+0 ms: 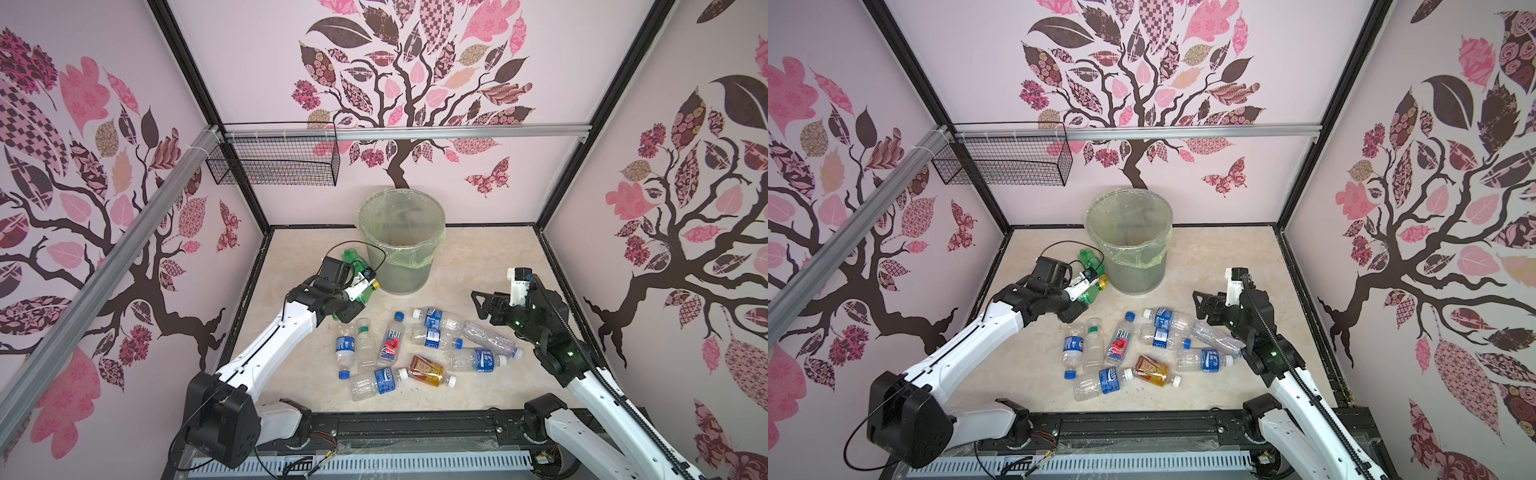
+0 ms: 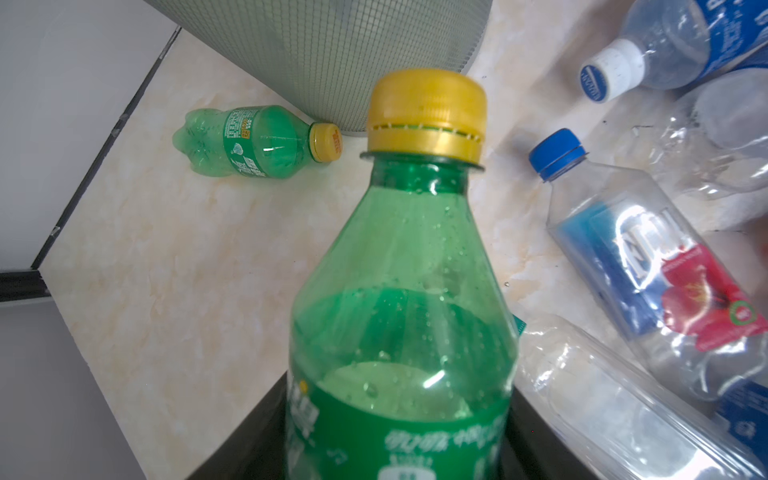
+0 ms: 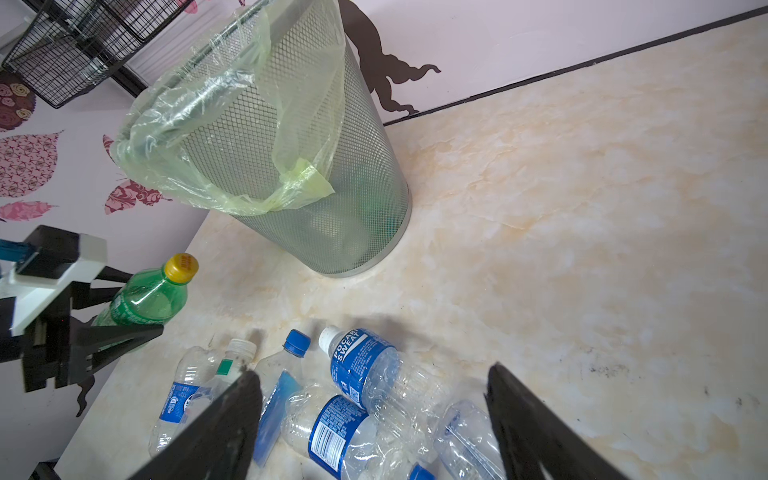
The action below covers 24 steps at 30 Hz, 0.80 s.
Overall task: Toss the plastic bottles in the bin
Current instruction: 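Lift the green bottle over the bin and open the left gripper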
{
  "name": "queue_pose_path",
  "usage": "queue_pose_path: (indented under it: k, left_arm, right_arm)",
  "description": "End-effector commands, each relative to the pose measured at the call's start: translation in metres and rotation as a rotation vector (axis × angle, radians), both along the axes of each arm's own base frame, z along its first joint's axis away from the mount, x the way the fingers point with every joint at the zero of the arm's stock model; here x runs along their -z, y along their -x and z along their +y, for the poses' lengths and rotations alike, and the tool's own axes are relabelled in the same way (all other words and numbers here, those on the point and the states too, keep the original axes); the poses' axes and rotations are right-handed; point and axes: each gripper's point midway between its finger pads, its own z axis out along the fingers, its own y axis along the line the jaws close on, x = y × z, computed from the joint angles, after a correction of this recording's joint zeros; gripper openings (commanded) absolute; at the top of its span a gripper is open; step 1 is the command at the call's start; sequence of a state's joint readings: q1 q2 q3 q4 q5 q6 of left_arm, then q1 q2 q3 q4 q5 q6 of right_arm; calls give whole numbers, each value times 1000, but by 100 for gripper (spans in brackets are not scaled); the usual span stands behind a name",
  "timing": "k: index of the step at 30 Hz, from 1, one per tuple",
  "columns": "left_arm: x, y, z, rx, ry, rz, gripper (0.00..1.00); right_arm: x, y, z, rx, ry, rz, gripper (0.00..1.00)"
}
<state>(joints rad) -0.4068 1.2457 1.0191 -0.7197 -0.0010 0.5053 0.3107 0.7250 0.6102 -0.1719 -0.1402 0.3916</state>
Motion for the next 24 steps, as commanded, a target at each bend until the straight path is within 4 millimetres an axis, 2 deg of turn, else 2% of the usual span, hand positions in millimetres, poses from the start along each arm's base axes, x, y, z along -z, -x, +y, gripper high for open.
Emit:
queue_pose_path:
  k: [1,8,12,16,21,24]
  left_arm:
    - [-1,23,0,-29,73,36,65]
    - [-47,49,-1,-96,304,-92,65]
    - [-78,59,9,-170,438,-226,65]
    - [-100,70,16,-202,533,-315,65]
    - [-122,73,16,-218,622,-361,65]
    - [-150,62,6,-187,685,-411,64]
  right_arm:
    - [-2,-4,-2,12,11,-17,86]
    - [4,-7,-1,8,21,9,86]
    - [7,-8,0,6,20,22,86]
    - [13,-9,0,6,30,40,86]
    - [18,-10,-1,12,43,52,86]
    - [19,-11,0,5,42,58,86]
